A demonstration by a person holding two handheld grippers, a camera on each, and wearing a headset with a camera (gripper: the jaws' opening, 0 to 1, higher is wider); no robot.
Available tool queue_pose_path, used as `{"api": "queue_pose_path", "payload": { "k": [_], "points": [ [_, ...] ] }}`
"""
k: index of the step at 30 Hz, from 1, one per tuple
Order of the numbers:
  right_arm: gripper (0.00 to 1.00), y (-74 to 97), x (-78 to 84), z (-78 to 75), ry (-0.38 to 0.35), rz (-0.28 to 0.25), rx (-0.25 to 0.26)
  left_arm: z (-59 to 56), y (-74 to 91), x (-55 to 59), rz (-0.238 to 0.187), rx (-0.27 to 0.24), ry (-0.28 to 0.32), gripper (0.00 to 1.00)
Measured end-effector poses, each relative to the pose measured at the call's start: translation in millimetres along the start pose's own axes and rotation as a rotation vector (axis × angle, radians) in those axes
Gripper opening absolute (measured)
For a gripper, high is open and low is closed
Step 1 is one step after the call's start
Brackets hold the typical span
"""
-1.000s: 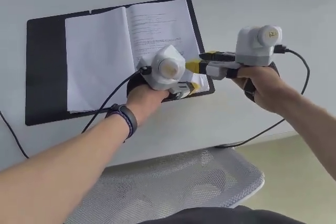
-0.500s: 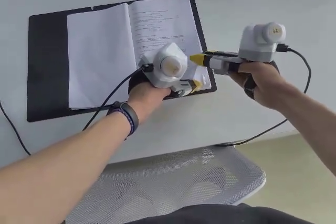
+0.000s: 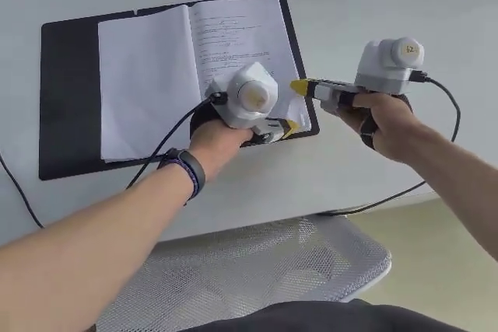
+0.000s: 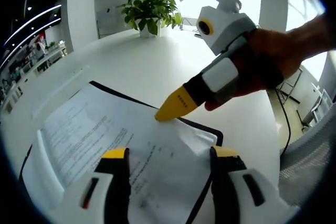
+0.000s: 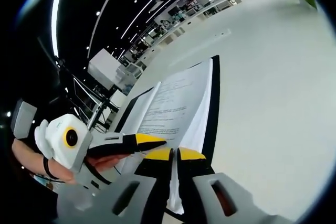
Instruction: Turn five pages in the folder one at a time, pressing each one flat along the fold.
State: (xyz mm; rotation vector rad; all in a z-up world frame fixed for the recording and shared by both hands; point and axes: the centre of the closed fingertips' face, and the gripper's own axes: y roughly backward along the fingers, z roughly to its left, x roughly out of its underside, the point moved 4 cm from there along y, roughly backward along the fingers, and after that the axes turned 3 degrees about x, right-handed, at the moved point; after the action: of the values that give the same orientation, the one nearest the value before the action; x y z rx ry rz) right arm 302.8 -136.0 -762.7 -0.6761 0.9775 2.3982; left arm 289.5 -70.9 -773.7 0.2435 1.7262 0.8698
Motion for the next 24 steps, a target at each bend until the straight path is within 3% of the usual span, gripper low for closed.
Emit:
{"api": "queue_pose_path", "payload": {
  "k": [6,14,21,24],
  "points": [
    [0.0,0.7,0.5,1.2,-0.013,-0.007,0.001,-5.3,4.3,-3.0,-0.006,0.028,0.043,0.68],
    [0.0,4.8,-0.2,1.4,-0.035,-0.018,0.009,-9.6,16.0,-6.2,-0.02,0.032,0.034,0.72],
    [0.0,7.6,-2.9,7.6,-0.047,-0.032,0.007,0.8,28.0,-8.5,-0.041,0.02,0.024,0.74],
    [0.0,8.7,-3.9,9.6,-0.055,-0.042,0.003,9.3,41.8,-11.1,-0.052,0.008,0.015,0.75]
  ]
}}
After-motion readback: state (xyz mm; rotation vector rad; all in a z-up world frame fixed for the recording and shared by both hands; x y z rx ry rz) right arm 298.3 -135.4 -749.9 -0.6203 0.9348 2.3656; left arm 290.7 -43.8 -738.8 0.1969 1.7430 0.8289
